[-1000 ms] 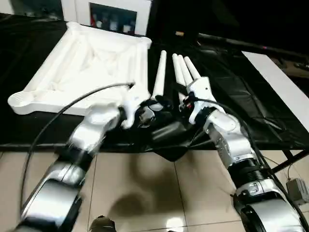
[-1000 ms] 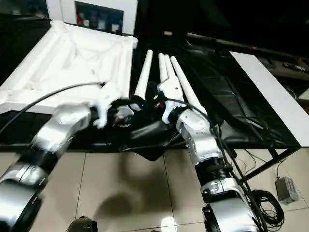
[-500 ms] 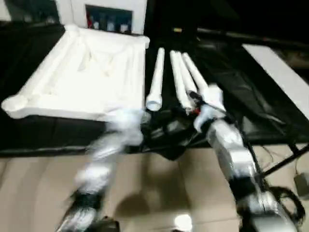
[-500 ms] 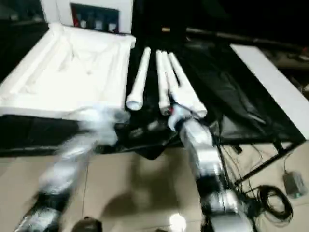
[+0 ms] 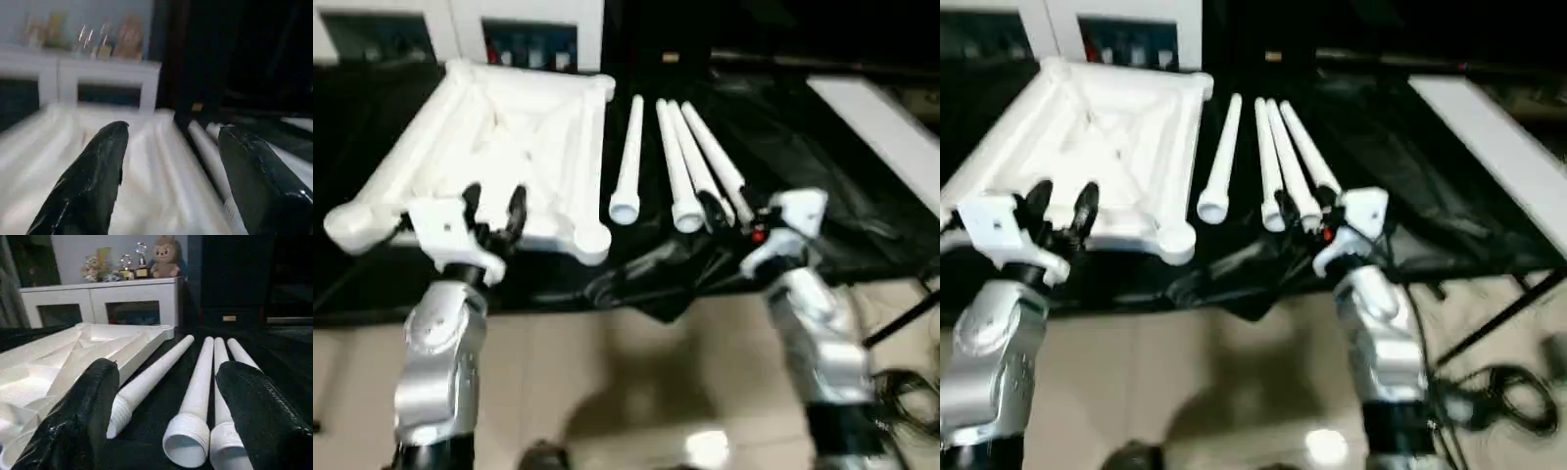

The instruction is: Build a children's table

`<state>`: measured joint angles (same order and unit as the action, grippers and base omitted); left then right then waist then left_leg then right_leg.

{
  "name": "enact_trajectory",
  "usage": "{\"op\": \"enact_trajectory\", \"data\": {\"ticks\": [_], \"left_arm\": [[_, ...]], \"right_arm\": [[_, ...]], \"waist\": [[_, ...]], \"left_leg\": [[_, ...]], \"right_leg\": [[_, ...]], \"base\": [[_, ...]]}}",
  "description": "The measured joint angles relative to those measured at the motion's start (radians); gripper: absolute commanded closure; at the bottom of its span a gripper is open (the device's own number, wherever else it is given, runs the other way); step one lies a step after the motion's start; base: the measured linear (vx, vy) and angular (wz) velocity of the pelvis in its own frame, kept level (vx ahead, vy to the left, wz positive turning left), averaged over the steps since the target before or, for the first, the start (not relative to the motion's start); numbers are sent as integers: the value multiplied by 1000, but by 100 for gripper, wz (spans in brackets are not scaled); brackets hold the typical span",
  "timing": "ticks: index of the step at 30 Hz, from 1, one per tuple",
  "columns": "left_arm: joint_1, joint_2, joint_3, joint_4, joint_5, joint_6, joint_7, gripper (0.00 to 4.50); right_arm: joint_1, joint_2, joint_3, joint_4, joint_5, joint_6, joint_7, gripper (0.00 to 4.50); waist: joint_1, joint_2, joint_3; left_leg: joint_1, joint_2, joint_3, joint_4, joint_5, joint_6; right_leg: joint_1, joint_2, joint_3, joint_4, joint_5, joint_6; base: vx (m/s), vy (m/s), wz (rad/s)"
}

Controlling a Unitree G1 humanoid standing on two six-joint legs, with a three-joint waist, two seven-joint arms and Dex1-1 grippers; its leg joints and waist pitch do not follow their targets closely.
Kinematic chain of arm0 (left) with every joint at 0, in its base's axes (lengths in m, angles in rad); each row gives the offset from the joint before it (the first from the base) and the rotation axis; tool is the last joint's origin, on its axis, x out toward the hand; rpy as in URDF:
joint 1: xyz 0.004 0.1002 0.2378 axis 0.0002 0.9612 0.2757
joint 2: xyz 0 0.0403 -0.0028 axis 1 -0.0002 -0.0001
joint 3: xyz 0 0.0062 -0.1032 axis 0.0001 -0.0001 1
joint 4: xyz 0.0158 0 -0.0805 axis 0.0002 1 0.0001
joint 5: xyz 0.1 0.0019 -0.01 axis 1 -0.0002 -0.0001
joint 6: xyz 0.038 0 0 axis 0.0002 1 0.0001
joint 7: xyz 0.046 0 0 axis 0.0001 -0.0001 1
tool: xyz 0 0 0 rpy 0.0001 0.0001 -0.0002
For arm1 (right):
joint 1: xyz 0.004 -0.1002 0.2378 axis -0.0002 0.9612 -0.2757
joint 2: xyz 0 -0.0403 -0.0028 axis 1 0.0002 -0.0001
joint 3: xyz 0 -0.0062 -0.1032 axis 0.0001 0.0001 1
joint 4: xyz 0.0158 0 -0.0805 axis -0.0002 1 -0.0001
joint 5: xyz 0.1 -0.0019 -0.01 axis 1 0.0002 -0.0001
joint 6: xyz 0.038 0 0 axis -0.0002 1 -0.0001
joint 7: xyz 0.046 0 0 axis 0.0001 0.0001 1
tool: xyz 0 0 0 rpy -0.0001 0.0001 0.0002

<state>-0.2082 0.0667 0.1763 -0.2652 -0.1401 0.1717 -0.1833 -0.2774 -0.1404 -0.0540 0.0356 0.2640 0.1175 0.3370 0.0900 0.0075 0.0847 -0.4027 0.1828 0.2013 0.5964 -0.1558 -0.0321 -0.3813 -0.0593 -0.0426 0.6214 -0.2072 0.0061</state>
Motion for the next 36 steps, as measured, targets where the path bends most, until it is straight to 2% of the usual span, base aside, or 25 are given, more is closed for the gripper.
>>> {"op": "enact_trajectory", "data": {"ticks": [4, 7, 10, 12, 13, 15, 16, 17, 18, 19, 20, 21, 22, 23, 24, 25, 26, 27, 28, 30, 31, 32, 33, 34, 36], "left_arm": [[-31, 2, -16, 58, 6, -64, -23, 118], [-17, -3, -55, 145, 27, -99, -29, 118], [13, -14, -52, 184, 31, -112, -12, 118], [36, -16, -52, 194, 34, -119, -7, 118], [50, -12, -51, 197, 38, -126, -5, 118], [85, 1, -37, 200, 52, -132, 4, 118], [92, 3, -36, 198, 59, -133, 7, 118], [95, 2, -38, 186, 69, -138, 15, 118], [96, 2, -40, 175, 78, -142, 20, 118], [97, 4, -44, 163, 87, -151, 26, 118], [97, 9, -54, 152, 112, -163, 39, 118], [99, 8, -71, 152, 135, -171, 49, 118], [106, 2, -87, 151, 157, -186, 62, 118], [131, -9, -93, 149, 165, -194, 74, 118], [132, -26, -86, 154, 155, -189, 84, 118], [121, -33, -81, 159, 142, -184, 90, 118], [99, -61, -76, 161, 124, -180, 102, 118], [88, -72, -76, 160, 117, -179, 106, 118], [87, -71, -77, 161, 116, -178, 108, 118], [88, -67, -85, 161, 121, -175, 109, 118], [86, -64, -96, 161, 132, -167, 109, 118], [78, -61, -114, 159, 150, -150, 111, 118], [76, -65, -124, 159, 162, -136, 115, 118], [86, -69, -135, 163, 172, -125, 120, 118], [85, -67, -137, 165, 176, -124, 123, 118]], "right_arm": [[15, -11, -12, -15, -18, 9, -31, 97], [37, -2, -28, -31, -38, 21, -71, 97], [48, 23, 16, -37, -43, 45, -74, 97], [49, 40, 54, -39, -45, 52, -68, 97], [46, 52, 67, -37, -47, 54, -68, 97], [18, 75, 104, -27, -54, 56, -66, 97], [11, 77, 104, -27, -56, 56, -67, 97], [0, 76, 101, -28, -60, 56, -68, 97], [-2, 80, 98, -29, -60, 56, -70, 97], [-2, 85, 98, -29, -59, 57, -72, 97], [1, 91, 96, -30, -55, 67, -78, 97], [15, 90, 86, -30, -45, 80, -82, 97], [24, 86, 78, -29, -38, 97, -89, 97], [25, 89, 79, -30, -36, 112, -91, 97], [26, 87, 80, -36, -34, 113, -91, 97], [34, 87, 78, -40, -33, 114, -93, 97], [52, 78, 69, -49, -33, 115, -97, 97], [52, 73, 64, -51, -36, 116, -101, 97], [52, 71, 63, -56, -39, 116, -106, 97], [50, 65, 59, -83, -41, 110, -110, 97], [52, 65, 55, -89, -40, 110, -110, 97], [51, 62, 46, -98, -39, 110, -111, 97], [46, 52, 37, -100, -38, 111, -112, 97], [54, 50, 27, -99, -38, 112, -115, 97], [58, 44, 11, -99, -39, 113, -122, 97]], "waist": [[-12, -10, -3], [-27, -17, -8], [-33, -16, -8], [-43, -11, -5], [-60, -10, -2], [-92, -19, 3], [-89, -20, 1], [-82, -31, -4], [-72, -46, -6], [-58, -68, -8], [-45, -91, -10], [-41, -98, -7], [-27, -85, 3], [-18, -50, 14], [-26, -14, 12], [-41, -1, 7], [-43, 9, -4], [-44, 5, -15], [-41, 15, -18], [-38, 4, -22], [-38, -20, -31], [-35, -73, -47], [-37, -73, -45], [-34, -61, -40], [-55, -19, -16]], "left_leg": [[-6, -2, -6, -7, 1, 1], [-44, -17, -54, 12, 13, 58], [-82, -19, -91, 100, -29, 148], [-84, -24, -101, 110, -43, 128], [-66, -43, -106, 98, -38, 104], [-47, -97, -125, 68, -21, 112], [-44, -118, -129, 58, -14, 123], [-44, -152, -128, 39, 2, 137], [-42, -179, -108, 20, 14, 147], [-39, -192, -56, 1, 18, 152], [-42, -211, 7, -15, 28, 155], [-46, -216, 31, -5, 22, 102], [-57, -210, -15, 76, -13, 12], [-51, -176, -119, 187, -87, -22], [-40, -130, -178, 200, -147, -12], [-54, -109, -177, 208, -143, 6], [-75, -101, -174, 203, -131, -4], [-86, -86, -176, 194, -121, -21], [-92, -83, -175, 176, -108, -42], [-87, -96, -166, 119, -82, -86], [-82, -121, -153, 80, -74, -100], [-81, -159, -117, 40, -69, -115], [-84, -166, -108, 56, -71, -117], [-73, -147, -120, 89, -74, -104], [-27, -84, -155, 143, -103, -63]], "right_leg": [[-2, -1, -5, 2, -3, 5], [3, -36, -80, -10, -1, 6], [21, -80, -140, -11, -2, 29], [55, -118, -178, -21, 2, 60], [71, -116, -182, -26, -4, 59], [24, -64, -116, 159, -103, -8], [9, -16, -106, 209, -124, -11], [-3, 38, -105, 217, -142, -5], [-7, 68, -103, 196, -141, -5], [-6, 87, -99, 163, -136, -13], [-10, 91, -81, 132, -127, -105], [-24, 71, -68, 138, -128, -113], [-18, 65, -65, 129, -119, -104], [14, 67, -88, 105, -105, -86], [25, 70, -119, 96, -101, -75], [5, 62, -104, 174, -114, -75], [-41, 52, -72, 284, -125, -46], [-60, 46, -67, 303, -133, -16], [-63, 39, -70, 287, -139, -8], [-24, 20, -82, 188, -133, -20], [-2, 4, -75, 121, -123, -37], [23, -27, -51, 41, -113, -38], [12, -55, -51, 47, -80, 36], [22, -57, -57, 51, -76, 33], [45, -68, -106, 51, -64, 32]], "base": [[0, 0, 0], [-1, 25, 21], [18, 131, 26], [44, 226, 25], [78, 286, 45], [63, 277, 51], [-14, 233, 57], [-14, 233, 57], [-50, 212, 54], [-83, 151, 48], [-83, 151, 48], [-98, 123, 62], [-32, 179, 35], [-32, 179, 35], [-17, 169, -11], [-97, 159, 19], [-97, 159, 19], [-139, 174, 19], [-146, 123, -14], [-147, 96, -14], [-127, 3, 2], [-127, 3, 2], [-86, -59, 5], [-30, 1, -23], [-45, 48, -31]]}}
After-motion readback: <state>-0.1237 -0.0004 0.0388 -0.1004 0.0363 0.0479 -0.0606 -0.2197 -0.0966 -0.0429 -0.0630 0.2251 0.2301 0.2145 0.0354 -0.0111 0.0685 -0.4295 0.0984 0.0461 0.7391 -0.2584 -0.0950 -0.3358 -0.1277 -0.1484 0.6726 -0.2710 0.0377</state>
